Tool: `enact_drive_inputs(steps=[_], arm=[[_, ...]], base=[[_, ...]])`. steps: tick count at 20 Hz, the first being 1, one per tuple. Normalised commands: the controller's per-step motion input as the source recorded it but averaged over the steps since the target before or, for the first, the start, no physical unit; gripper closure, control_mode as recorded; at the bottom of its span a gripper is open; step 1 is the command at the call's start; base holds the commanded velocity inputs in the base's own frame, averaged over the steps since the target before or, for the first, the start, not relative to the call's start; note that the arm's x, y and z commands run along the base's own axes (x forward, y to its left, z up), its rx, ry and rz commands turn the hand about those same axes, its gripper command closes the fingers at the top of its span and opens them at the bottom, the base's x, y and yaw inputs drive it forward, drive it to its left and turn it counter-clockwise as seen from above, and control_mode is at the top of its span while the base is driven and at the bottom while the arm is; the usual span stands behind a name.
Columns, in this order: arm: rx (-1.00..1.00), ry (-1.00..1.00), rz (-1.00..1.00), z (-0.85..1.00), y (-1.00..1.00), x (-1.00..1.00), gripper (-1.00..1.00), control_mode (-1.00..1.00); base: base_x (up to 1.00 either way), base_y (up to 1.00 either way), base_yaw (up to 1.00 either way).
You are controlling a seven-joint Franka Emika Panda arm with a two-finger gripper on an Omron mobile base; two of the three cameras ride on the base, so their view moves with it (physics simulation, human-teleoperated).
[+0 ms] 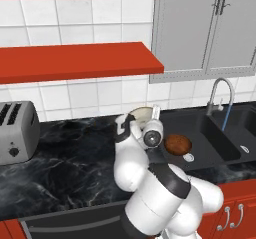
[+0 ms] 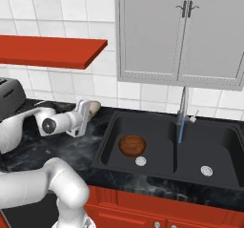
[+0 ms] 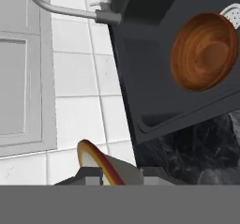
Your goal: Rinse each bowl for a few seconds and place them down in the sink or on the counter.
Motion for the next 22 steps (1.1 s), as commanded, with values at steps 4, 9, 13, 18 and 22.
enact_drive_inputs(steps=[4, 9, 13, 18, 22], arm=[[0.08, 0.04, -0.20, 0.24, -0.48, -0.21, 1.00, -1.00], [0.04, 0.04, -0.19, 0.18, -0.31, -0.07, 1.00, -1.00], [0.04, 0.04, -0.16, 0.22, -0.45, -0.01, 1.00, -1.00], [0.04, 0.03, -0.14, 0.15, -0.50, 0.00, 1.00, -1.00], [0.03, 0.02, -0.12, 0.07, -0.52, 0.00, 1.00, -1.00]], base=[[0.00, 0.00, 0.00], [0.00, 0.00, 0.00], [0.00, 0.00, 0.00], [0.00, 0.00, 0.00], [0.00, 0.00, 0.00]])
